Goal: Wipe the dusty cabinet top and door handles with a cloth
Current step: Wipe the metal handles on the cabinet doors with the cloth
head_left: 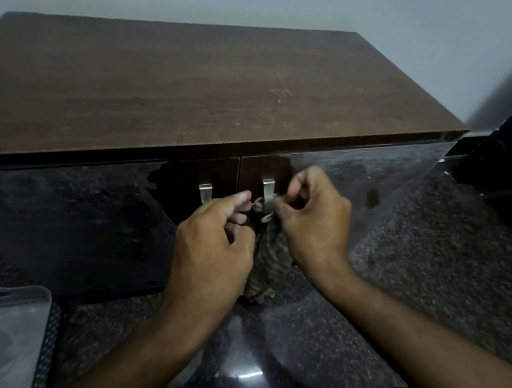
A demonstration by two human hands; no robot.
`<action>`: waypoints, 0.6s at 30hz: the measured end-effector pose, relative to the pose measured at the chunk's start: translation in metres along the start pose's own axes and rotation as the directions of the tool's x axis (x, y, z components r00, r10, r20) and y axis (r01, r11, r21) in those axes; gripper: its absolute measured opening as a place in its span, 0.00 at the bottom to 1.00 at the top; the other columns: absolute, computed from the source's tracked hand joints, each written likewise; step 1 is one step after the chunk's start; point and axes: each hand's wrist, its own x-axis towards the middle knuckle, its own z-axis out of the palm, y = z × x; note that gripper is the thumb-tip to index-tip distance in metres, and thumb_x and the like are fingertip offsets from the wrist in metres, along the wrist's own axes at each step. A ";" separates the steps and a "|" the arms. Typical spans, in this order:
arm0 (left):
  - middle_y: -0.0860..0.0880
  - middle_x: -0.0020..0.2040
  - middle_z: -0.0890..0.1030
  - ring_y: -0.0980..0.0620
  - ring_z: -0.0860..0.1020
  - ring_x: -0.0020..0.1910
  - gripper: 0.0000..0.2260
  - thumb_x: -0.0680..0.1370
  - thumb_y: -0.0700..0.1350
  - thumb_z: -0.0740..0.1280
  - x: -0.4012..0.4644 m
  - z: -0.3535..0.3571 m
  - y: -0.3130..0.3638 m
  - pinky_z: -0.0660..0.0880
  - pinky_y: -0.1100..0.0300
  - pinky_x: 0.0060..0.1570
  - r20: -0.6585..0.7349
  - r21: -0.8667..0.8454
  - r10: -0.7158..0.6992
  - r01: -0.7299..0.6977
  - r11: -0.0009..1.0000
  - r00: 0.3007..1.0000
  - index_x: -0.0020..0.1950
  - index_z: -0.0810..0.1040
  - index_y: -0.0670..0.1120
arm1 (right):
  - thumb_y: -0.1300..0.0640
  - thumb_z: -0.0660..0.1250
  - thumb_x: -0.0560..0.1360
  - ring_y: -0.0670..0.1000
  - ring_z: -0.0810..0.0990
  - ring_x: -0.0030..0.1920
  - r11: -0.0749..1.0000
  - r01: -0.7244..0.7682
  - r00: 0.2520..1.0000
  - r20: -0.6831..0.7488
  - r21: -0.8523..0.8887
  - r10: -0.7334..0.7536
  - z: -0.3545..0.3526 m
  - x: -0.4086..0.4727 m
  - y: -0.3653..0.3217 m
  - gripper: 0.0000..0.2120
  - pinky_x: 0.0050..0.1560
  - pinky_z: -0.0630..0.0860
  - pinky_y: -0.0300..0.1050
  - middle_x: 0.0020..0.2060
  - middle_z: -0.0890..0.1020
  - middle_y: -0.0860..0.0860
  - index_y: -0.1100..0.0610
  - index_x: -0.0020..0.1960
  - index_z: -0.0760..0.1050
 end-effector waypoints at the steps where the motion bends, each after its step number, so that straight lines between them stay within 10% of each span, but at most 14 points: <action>1: 0.56 0.54 0.81 0.63 0.79 0.49 0.20 0.77 0.37 0.66 0.000 0.001 0.000 0.73 0.77 0.46 0.008 0.007 -0.005 0.005 1.000 1.000 0.68 0.78 0.50 | 0.64 0.76 0.70 0.41 0.73 0.30 1.000 -0.005 0.999 0.033 -0.019 0.006 0.002 -0.001 0.002 0.14 0.28 0.66 0.27 0.29 0.74 0.46 0.57 0.39 0.70; 7: 0.55 0.62 0.80 0.64 0.77 0.56 0.25 0.77 0.38 0.67 -0.007 0.006 0.007 0.68 0.82 0.49 0.150 0.026 -0.013 0.010 1.000 0.989 0.73 0.71 0.52 | 0.69 0.73 0.68 0.40 0.72 0.27 0.988 -0.153 0.987 -0.063 -0.031 0.151 -0.005 0.004 0.018 0.12 0.26 0.66 0.28 0.26 0.73 0.45 0.57 0.36 0.71; 13: 0.56 0.61 0.80 0.67 0.77 0.53 0.28 0.76 0.40 0.68 -0.003 0.007 0.005 0.68 0.83 0.41 0.176 -0.015 -0.048 0.052 0.999 0.983 0.76 0.68 0.53 | 0.67 0.73 0.72 0.46 0.79 0.39 0.949 0.296 0.920 -0.301 0.110 -0.252 -0.011 0.006 -0.024 0.05 0.39 0.77 0.35 0.39 0.80 0.51 0.62 0.43 0.77; 18: 0.57 0.59 0.81 0.65 0.78 0.55 0.28 0.76 0.38 0.68 -0.006 0.005 0.000 0.69 0.82 0.46 0.173 -0.059 -0.076 0.087 0.994 0.982 0.75 0.70 0.52 | 0.70 0.72 0.71 0.46 0.75 0.41 0.907 0.407 0.886 -0.192 -0.112 -0.421 -0.003 0.012 0.001 0.05 0.42 0.72 0.33 0.39 0.79 0.54 0.64 0.42 0.77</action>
